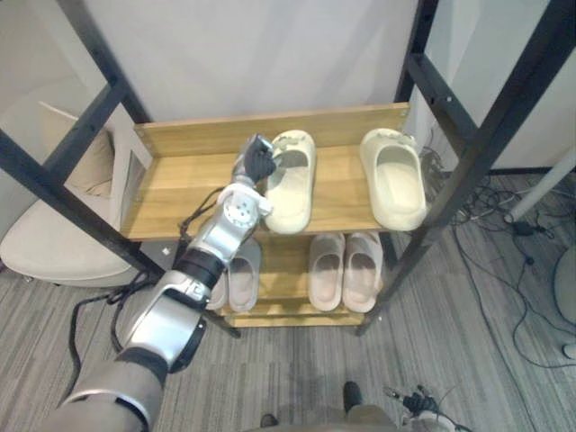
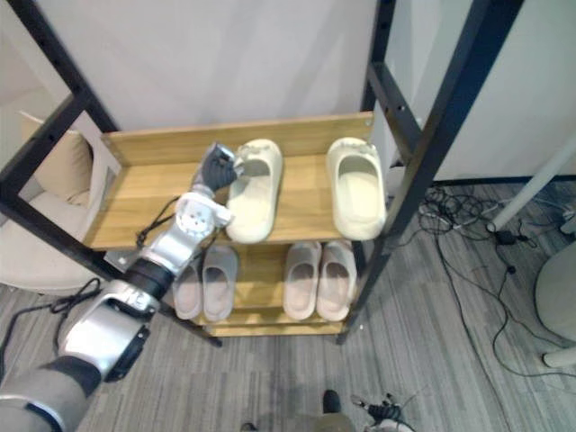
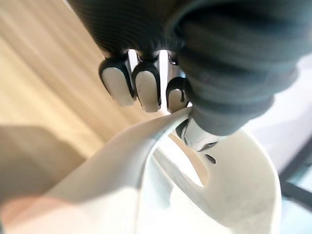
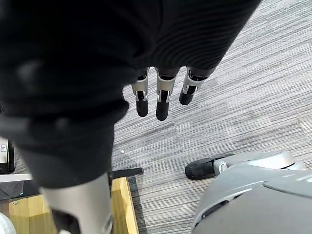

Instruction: Organize the slippers on the shoe rack

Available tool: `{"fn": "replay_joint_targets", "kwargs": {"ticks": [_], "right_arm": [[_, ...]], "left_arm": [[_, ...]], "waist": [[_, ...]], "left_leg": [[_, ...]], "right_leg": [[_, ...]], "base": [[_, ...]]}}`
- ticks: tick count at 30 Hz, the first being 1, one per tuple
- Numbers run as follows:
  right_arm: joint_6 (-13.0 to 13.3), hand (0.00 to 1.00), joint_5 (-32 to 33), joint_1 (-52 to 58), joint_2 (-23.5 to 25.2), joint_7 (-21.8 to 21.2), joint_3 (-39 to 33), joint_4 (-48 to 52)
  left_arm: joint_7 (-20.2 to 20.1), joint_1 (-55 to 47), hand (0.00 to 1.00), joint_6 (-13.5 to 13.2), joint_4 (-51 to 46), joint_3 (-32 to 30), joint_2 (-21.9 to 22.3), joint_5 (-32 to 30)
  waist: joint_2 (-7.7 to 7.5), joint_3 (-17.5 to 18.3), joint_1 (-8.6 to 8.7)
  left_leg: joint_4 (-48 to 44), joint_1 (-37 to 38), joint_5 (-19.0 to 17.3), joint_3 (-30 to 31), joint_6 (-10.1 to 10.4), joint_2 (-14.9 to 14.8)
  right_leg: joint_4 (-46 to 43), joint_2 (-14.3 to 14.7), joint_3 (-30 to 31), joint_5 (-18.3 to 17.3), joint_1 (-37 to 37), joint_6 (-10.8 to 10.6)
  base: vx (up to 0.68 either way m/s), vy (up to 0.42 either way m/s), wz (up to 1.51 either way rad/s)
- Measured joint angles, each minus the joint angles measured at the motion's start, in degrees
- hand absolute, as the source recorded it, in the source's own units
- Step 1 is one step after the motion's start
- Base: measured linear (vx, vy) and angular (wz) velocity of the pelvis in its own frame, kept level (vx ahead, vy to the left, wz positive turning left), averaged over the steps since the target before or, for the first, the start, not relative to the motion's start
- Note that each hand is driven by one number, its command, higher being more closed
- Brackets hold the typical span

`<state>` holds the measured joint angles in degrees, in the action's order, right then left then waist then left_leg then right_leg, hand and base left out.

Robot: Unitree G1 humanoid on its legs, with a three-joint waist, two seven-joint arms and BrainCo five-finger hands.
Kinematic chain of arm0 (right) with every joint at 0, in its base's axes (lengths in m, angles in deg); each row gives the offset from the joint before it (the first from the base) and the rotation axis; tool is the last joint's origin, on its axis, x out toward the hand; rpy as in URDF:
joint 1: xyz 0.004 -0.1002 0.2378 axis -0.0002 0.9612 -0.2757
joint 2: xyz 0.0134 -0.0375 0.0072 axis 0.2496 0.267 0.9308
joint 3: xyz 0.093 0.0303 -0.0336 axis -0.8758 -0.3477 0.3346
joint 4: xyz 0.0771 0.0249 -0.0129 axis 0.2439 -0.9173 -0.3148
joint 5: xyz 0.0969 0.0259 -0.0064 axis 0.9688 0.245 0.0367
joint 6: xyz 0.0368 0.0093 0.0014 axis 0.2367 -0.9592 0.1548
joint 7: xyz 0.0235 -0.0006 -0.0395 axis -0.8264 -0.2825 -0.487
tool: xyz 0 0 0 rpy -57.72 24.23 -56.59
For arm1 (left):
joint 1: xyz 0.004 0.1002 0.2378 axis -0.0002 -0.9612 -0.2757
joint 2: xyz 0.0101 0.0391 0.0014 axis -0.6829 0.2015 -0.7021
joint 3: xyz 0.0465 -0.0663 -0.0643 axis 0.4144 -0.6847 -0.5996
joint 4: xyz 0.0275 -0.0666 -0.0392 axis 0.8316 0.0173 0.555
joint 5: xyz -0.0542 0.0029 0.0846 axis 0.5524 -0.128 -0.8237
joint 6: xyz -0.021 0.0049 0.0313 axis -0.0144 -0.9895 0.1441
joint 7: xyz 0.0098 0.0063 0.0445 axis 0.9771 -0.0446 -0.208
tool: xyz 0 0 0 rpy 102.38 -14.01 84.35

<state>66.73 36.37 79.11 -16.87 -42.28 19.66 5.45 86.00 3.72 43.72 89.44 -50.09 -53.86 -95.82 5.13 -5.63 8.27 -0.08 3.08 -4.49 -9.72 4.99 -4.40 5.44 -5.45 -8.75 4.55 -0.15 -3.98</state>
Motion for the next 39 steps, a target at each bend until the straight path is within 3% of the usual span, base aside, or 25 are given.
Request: {"fn": "replay_joint_targets", "kwargs": {"ticks": [14,32,33,39], "right_arm": [[-0.05,0.00,-0.02,-0.02,-0.12,-0.04,-0.03,0.21],[-0.21,0.00,-0.05,0.07,0.34,0.19,-2.33,0.14],[-0.21,0.00,-0.05,0.07,0.34,0.19,-2.34,0.14],[-0.21,0.00,-0.07,0.04,0.71,0.31,-3.94,0.15]], "left_arm": [[0.00,-0.04,1.00,-0.12,-2.18,2.47,2.99,2.10],[-0.02,2.38,1.00,-0.02,2.23,3.35,5.12,3.37],[0.00,2.47,0.00,-0.02,2.41,3.35,5.18,3.37],[0.30,3.71,0.00,-0.03,4.60,3.32,6.14,4.28]], "waist": [[0.20,-0.43,0.33],[0.50,-1.27,1.20],[0.51,-1.27,1.20],[0.66,-1.36,1.53]], "left_leg": [[0.00,0.02,0.00,0.05,-0.01,-0.05],[1.04,-1.06,0.16,-0.64,0.02,-0.07],[1.04,-1.06,0.16,-0.64,0.02,-0.07],[1.04,-1.05,0.16,-0.64,0.03,0.06]], "right_leg": [[0.10,0.02,-0.07,0.00,-0.06,0.00],[0.11,0.05,0.25,-0.04,1.75,-0.04],[0.11,0.05,0.24,-0.04,1.75,-0.04],[0.12,-0.11,0.15,-0.02,1.72,-0.08]], "base": [[0.00,0.000,0.00],[0.00,0.000,-0.01],[0.00,0.000,0.00],[0.00,0.000,0.00]]}}
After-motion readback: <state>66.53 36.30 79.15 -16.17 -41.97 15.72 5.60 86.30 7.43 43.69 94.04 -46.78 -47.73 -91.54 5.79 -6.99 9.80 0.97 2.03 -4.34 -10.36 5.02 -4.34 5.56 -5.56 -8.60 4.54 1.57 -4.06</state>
